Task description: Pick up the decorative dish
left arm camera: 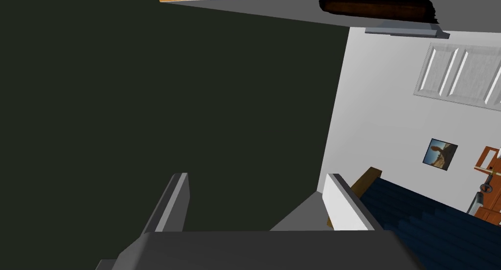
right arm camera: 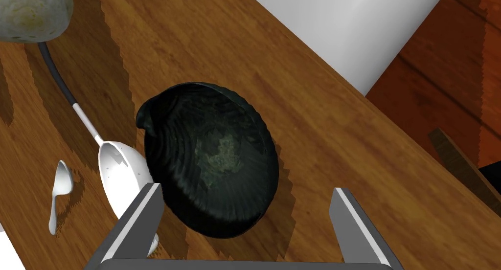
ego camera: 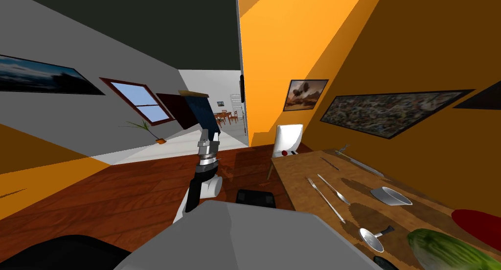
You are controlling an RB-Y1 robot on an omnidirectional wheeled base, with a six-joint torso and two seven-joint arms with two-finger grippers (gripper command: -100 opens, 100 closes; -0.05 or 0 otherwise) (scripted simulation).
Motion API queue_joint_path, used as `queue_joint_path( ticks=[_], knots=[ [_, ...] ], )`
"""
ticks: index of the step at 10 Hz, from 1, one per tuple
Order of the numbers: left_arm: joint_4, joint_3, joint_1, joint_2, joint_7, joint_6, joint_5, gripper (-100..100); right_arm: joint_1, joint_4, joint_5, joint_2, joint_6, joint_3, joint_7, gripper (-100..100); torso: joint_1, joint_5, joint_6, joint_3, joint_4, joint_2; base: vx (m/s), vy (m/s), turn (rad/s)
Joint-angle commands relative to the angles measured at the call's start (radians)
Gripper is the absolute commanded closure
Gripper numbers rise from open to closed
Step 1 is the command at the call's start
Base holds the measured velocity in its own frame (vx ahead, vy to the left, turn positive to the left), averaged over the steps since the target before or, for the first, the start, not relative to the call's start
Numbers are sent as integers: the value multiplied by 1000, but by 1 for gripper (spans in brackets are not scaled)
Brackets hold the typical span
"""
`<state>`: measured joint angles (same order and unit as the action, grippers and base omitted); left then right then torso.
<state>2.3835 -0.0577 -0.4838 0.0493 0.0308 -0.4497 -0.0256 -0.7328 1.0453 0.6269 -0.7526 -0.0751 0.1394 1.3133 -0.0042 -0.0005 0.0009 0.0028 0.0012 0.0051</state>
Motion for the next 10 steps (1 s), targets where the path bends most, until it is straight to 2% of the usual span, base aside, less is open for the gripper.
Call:
queue_joint_path(
  ticks=[1,2,6,7,8,9,10],
  knots=[
    [0,0,0,0,0,0,0,0,0,0,0,0,0,0,0,-100,0,0,0,0,0,0,-6,-51,20],
    [0,0,0,0,0,0,0,0,1,-1,2,2,-2,0,1,100,2,0,0,0,0,0,-1,-9,-1],
    [0,0,0,0,0,0,0,0,1,0,7,-1,1,3,9,100,5,1,4,0,1,-1,-1,-1,11],
    [0,0,0,0,0,0,0,0,1,0,7,-1,1,3,10,0,5,1,4,0,1,-1,0,0,0],
    [0,0,0,0,0,0,0,0,-30,27,-14,-30,13,-9,-2,100,5,1,5,0,1,-1,30,55,-136],
    [0,0,0,0,0,0,0,0,-15,18,-3,-14,4,-4,5,100,8,2,6,-1,0,-2,16,38,-54],
    [0,0,0,0,0,0,0,0,-18,19,-4,-16,5,-4,4,0,8,1,5,-1,0,-2,0,6,5]
  ],
)
